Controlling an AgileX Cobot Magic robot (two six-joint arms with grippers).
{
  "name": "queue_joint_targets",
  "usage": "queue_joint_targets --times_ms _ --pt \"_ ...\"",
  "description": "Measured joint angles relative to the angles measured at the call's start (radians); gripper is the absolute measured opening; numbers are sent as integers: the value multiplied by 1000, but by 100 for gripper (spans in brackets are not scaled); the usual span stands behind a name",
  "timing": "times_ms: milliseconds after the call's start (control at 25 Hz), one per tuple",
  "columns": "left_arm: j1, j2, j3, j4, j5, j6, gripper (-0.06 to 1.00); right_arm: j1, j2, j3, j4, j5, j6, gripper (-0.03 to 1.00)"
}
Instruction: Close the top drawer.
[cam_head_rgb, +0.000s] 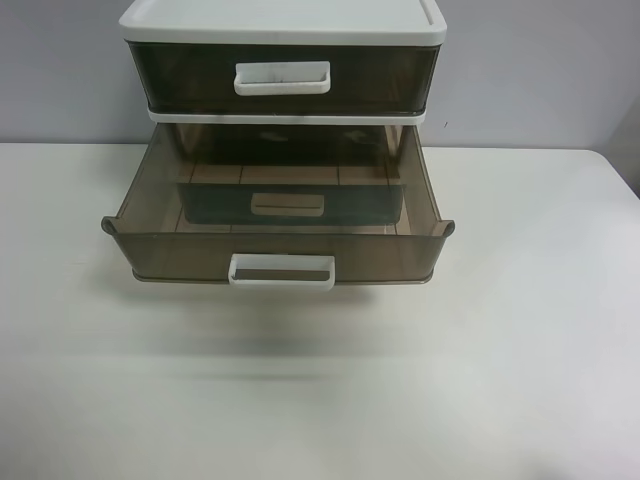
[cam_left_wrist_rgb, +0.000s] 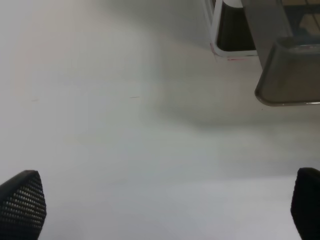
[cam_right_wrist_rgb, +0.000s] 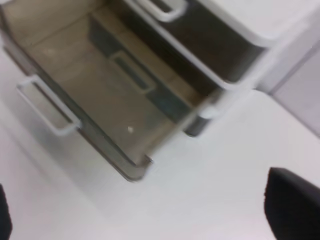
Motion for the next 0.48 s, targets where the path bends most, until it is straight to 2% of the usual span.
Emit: queue_joint_targets --times_ms 120,200,320,480 --pt "0 0 0 0 0 0 99 -14 -150 117 -49 0 3 99" --pt "0 0 0 0 0 0 99 -74 -250 214 -50 0 19 99" --pt "0 0 0 0 0 0 99 -226 -383 372 -16 -4 39 99" --pt "0 0 0 0 0 0 99 -453 -557 597 97 -80 45 99"
